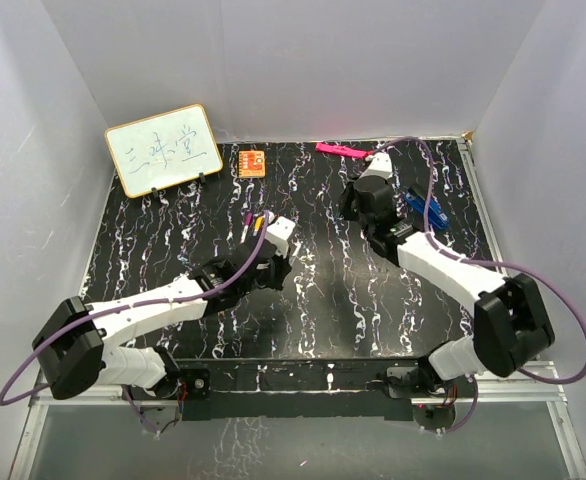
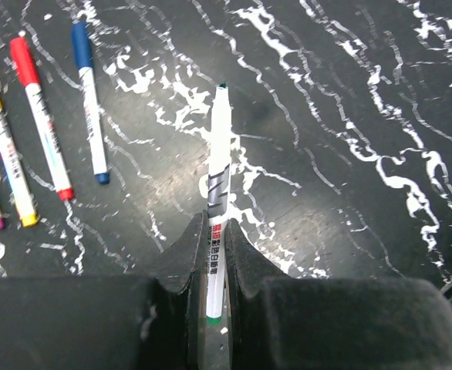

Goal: Insert the pens into the pen caps

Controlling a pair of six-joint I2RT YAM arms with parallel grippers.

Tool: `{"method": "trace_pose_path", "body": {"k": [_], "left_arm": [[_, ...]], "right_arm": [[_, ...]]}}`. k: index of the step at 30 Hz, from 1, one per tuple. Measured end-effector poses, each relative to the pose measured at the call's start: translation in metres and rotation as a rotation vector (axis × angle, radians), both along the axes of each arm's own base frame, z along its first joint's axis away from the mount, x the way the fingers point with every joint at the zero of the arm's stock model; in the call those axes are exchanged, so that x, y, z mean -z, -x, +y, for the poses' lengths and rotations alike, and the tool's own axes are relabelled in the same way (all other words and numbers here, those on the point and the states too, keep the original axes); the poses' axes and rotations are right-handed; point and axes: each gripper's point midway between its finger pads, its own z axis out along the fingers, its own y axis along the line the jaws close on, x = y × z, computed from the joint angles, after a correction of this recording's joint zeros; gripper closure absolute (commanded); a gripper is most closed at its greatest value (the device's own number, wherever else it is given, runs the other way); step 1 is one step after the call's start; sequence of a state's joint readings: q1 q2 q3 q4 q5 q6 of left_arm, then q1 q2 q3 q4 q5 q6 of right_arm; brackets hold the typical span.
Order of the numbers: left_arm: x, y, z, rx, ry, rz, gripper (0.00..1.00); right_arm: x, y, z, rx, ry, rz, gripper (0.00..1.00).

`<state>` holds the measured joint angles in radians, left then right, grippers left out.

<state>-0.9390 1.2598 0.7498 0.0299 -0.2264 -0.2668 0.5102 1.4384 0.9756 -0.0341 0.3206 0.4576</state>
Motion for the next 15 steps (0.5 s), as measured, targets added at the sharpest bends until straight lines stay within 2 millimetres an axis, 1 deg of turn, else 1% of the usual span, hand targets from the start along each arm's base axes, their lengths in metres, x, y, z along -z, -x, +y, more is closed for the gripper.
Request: {"method": "trace_pose_path", "body": {"k": [1, 3, 7, 12, 15], "left_arm": [[-0.002, -0.001, -0.005, 0.015, 0.016, -0.008, 1.0], [-0.004, -0.001, -0.014, 0.045, 0.04, -0.011, 1.0], [-0.011, 0.0, -0.031, 0.097, 0.099, -0.015, 1.0], [-0.036, 0.003, -0.057, 0.158, 0.265, -0.037, 1.0], [-0.044, 0.008, -0.067, 0.189, 0.357, -0.037, 1.0]], "right_arm": [[-0.009, 0.0, 0.002, -0.017, -0.011, -0.029, 1.0], [-0.021, 0.004, 0.005, -0.049, -0.033, -0.07, 1.0], [-0.031, 0.02, 0.007, -0.101, -0.08, -0.131, 1.0], [-0.049, 0.041, 0.003, -0.138, -0.16, -0.244, 1.0], [-0.062, 0.057, 0.001, -0.163, -0.239, -0.351, 1.0]]}}
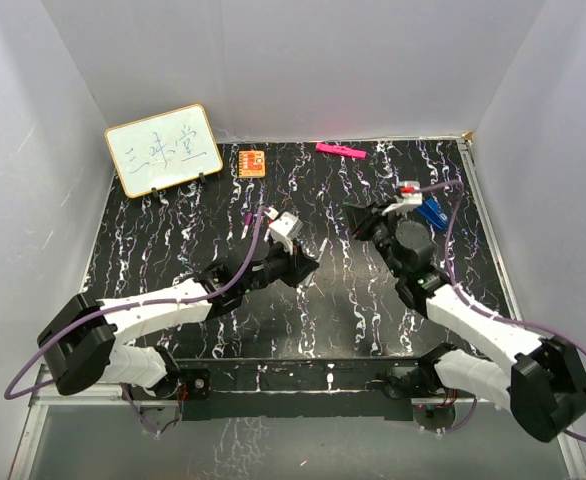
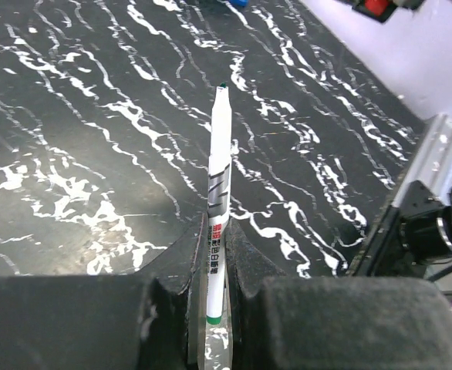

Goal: Insert the pens into the pen caps

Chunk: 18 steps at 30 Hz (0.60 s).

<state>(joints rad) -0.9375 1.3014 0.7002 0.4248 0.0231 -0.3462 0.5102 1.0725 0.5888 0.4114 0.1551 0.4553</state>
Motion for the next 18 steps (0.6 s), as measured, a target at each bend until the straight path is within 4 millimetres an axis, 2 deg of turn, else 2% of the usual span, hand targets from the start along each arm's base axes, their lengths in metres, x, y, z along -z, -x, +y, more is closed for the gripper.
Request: {"method": "trace_pose_path", "body": {"k": [4, 11, 18], "left_arm": [[-0.004, 0.006, -0.011, 0.041, 0.079, 0.02, 1.0], [-0.02, 0.009, -0.023, 0.066, 0.171, 0.031, 1.0], [-0.031, 0.007, -0.027, 0.061, 0.228, 0.029, 1.0]], "right_arm": [[-0.009, 0.019, -0.001, -0.04, -0.098, -0.096, 1.0], [-0.028, 0.041, 0.003, -0.117, -0.26, -0.231, 1.0], [-0.036, 0.05, 0.009, -0.175, -0.362, -0.276, 1.0]]}}
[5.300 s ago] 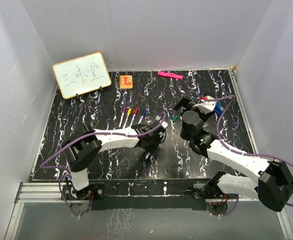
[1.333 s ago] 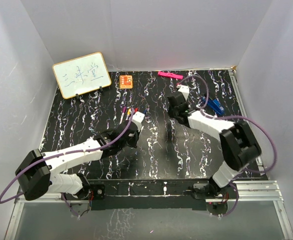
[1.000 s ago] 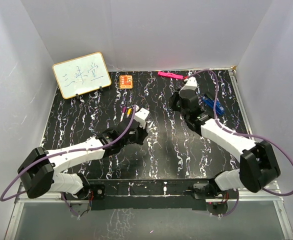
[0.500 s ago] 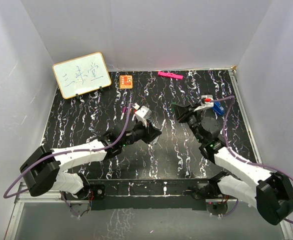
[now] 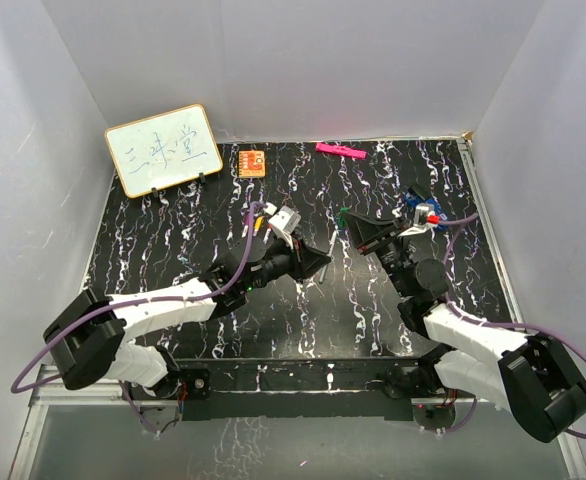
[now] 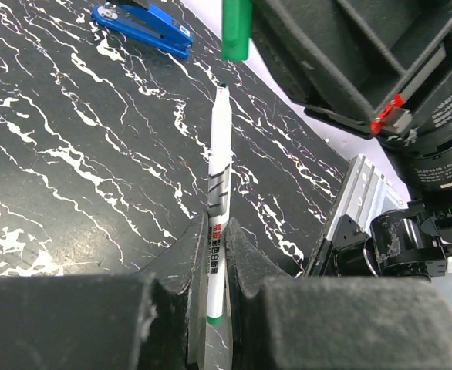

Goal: Insert the pens into the pen caps

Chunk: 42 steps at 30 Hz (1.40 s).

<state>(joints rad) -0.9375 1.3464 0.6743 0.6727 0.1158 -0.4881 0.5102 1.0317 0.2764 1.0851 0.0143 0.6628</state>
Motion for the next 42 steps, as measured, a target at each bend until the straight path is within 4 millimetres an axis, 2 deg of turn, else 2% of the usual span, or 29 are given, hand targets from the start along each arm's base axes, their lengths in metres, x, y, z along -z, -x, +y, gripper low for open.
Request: {"method": "trace_pose_path", "body": {"k": [5, 12, 27, 42], "left_arm": [[0.002, 0.0, -0.001, -0.001, 0.004, 0.01, 1.0], [0.004, -0.001, -0.003, -0.001, 0.005, 0.019, 1.0], [0.003, 0.003, -0.005, 0.025, 0.01, 0.013, 1.0], [0.001, 0.001, -0.005, 0.02, 0.014, 0.004, 1.0]], "right_arm": [[-0.014, 0.006, 0.0, -0.023, -0.046, -0.046, 1.0], [-0.019, 0.008, 0.0, -0.029, -0.067, -0.058, 1.0], [-0.006, 0.004, 0.005, -0.045, -0.051, -0.026, 1.0], [-0.007, 0.006, 0.007, -0.056, -0.051, -0.034, 1.0]]}}
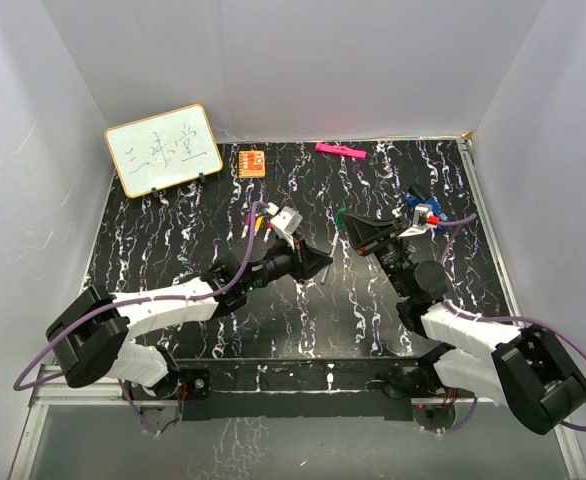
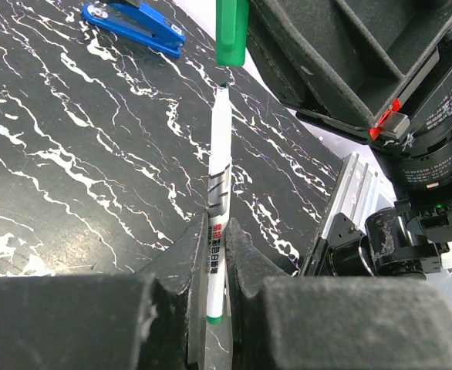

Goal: Insert the pens into the pen caps

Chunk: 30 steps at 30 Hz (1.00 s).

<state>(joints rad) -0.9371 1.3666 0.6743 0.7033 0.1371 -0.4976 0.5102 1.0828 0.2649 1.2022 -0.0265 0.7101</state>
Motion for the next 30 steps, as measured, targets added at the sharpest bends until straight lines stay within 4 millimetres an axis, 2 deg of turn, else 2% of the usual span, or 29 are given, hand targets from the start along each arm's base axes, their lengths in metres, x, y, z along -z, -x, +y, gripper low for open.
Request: {"method": "trace_pose_path", "body": {"k": [30], "left_arm": [[0.0, -0.004, 0.002, -0.021, -0.003, -0.005, 1.0]], "right_arm": [[0.015, 0.002, 0.007, -0.045, -0.016, 0.048, 1.0]]}}
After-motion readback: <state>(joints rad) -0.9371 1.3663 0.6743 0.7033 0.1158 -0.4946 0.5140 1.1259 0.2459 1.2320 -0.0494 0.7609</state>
